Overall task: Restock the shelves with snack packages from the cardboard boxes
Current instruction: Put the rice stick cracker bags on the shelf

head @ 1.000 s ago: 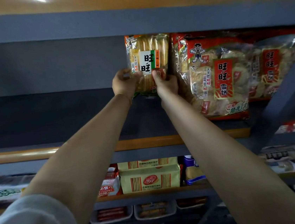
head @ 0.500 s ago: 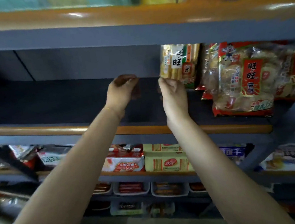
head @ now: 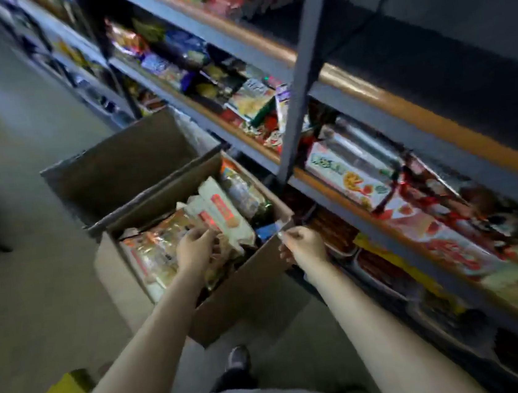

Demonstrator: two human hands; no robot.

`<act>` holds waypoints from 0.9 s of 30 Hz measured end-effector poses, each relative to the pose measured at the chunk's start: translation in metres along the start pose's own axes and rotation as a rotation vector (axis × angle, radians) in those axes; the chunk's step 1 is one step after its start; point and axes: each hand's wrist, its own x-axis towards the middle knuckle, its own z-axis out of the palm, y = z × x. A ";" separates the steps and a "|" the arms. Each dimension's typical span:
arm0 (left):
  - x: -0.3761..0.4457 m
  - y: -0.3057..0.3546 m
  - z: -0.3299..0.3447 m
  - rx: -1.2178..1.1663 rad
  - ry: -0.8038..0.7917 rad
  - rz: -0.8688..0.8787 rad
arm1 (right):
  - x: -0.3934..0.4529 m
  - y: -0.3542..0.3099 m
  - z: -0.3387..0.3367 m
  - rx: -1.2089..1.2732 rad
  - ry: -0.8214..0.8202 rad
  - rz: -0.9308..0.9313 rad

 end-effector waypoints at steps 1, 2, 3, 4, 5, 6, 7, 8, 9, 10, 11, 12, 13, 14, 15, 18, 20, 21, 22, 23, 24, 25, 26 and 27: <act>0.011 -0.009 -0.025 -0.001 0.075 -0.018 | 0.007 0.007 0.027 -0.024 -0.037 0.043; 0.020 -0.016 -0.047 0.000 0.131 -0.036 | 0.011 0.011 0.052 -0.055 -0.071 0.072; 0.029 -0.023 -0.065 -0.004 0.163 -0.049 | 0.013 0.014 0.074 -0.090 -0.100 0.087; 0.036 -0.030 -0.079 0.000 0.169 -0.064 | 0.015 0.015 0.093 -0.124 -0.119 0.096; 0.042 -0.036 -0.090 -0.001 0.159 -0.078 | 0.017 0.015 0.110 -0.157 -0.134 0.095; 0.045 -0.041 -0.098 -0.008 0.139 -0.101 | 0.019 0.014 0.125 -0.191 -0.147 0.094; 0.049 -0.045 -0.105 -0.023 0.119 -0.117 | 0.023 0.014 0.138 -0.228 -0.147 0.089; 0.051 -0.047 -0.109 -0.035 0.103 -0.131 | 0.027 0.014 0.149 -0.261 -0.133 0.094; 0.053 -0.050 -0.112 -0.042 0.090 -0.139 | 0.030 0.014 0.159 -0.279 -0.107 0.115; 0.055 -0.051 -0.115 -0.038 0.073 -0.145 | 0.031 0.015 0.166 -0.271 -0.074 0.143; 0.057 -0.054 -0.117 -0.032 0.056 -0.143 | 0.033 0.016 0.172 -0.250 -0.052 0.172; 0.058 -0.055 -0.119 -0.026 0.038 -0.142 | 0.033 0.016 0.176 -0.234 -0.048 0.190; 0.060 -0.057 -0.120 -0.020 0.021 -0.141 | 0.032 0.016 0.179 -0.239 -0.071 0.202; 0.061 -0.057 -0.122 -0.015 0.002 -0.143 | 0.032 0.015 0.180 -0.265 -0.105 0.206; 0.063 -0.058 -0.123 -0.012 -0.016 -0.145 | 0.034 0.015 0.180 -0.302 -0.142 0.204; 0.068 -0.059 -0.125 0.022 -0.070 -0.155 | 0.041 0.011 0.178 -0.356 -0.222 0.221; 0.070 -0.059 -0.124 0.071 -0.094 -0.158 | 0.044 0.010 0.178 -0.378 -0.249 0.224; 0.071 -0.059 -0.123 0.086 -0.101 -0.159 | 0.045 0.010 0.178 -0.388 -0.271 0.221; 0.071 -0.059 -0.123 0.099 -0.105 -0.158 | 0.043 0.010 0.179 -0.385 -0.295 0.215; 0.070 -0.059 -0.123 0.108 -0.105 -0.152 | 0.040 0.009 0.179 -0.373 -0.325 0.210; 0.070 -0.058 -0.123 0.107 -0.100 -0.148 | 0.036 0.007 0.180 -0.359 -0.353 0.205; 0.070 -0.058 -0.123 0.084 -0.086 -0.144 | 0.032 0.005 0.180 -0.348 -0.378 0.192; 0.069 -0.056 -0.124 0.037 -0.072 -0.139 | 0.027 0.003 0.181 -0.329 -0.393 0.170; 0.067 -0.053 -0.125 -0.030 -0.068 -0.140 | 0.022 0.000 0.181 -0.296 -0.405 0.142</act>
